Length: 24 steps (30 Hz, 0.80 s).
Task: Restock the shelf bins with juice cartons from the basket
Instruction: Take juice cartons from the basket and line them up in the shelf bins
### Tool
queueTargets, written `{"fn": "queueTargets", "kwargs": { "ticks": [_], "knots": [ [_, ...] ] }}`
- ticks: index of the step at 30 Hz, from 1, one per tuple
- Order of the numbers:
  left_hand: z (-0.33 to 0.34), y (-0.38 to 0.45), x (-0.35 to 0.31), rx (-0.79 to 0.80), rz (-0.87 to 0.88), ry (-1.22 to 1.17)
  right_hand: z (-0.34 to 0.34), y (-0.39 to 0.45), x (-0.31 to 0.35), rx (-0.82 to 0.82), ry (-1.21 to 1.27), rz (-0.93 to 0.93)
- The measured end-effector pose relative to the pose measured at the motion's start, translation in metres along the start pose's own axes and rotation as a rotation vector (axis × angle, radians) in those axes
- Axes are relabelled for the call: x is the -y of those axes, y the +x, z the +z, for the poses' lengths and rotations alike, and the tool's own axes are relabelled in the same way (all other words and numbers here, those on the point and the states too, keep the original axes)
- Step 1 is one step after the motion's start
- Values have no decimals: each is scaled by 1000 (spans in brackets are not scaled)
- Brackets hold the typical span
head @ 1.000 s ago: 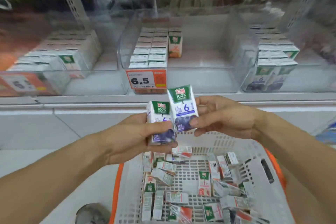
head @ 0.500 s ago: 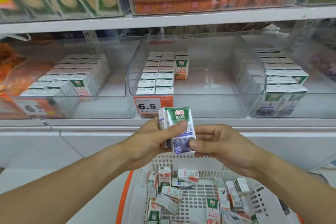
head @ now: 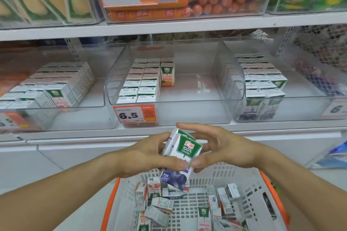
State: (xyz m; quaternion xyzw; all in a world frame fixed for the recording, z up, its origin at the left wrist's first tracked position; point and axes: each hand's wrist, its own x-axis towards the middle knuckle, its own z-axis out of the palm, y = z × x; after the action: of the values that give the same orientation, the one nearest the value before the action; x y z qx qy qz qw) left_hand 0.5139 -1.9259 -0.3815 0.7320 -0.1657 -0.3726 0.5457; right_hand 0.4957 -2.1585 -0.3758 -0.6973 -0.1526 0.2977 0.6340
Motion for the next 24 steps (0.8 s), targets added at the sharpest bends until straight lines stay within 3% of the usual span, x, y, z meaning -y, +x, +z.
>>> {"fn": "queueTargets", "kwargs": {
  "ticks": [6, 11, 20, 24],
  "knots": [
    [7, 3, -7, 42, -16, 138, 8, 0, -1, -71, 38, -6],
    [10, 5, -12, -110, -111, 115, 6, -1, 1, -183, 64, -33],
    [9, 1, -16, -237, 15, -25, -2, -3, -5, -280, 394, -38],
    [14, 5, -20, -241, 67, -72, -6, -13, -8, -269, 383, -29]
  ]
}}
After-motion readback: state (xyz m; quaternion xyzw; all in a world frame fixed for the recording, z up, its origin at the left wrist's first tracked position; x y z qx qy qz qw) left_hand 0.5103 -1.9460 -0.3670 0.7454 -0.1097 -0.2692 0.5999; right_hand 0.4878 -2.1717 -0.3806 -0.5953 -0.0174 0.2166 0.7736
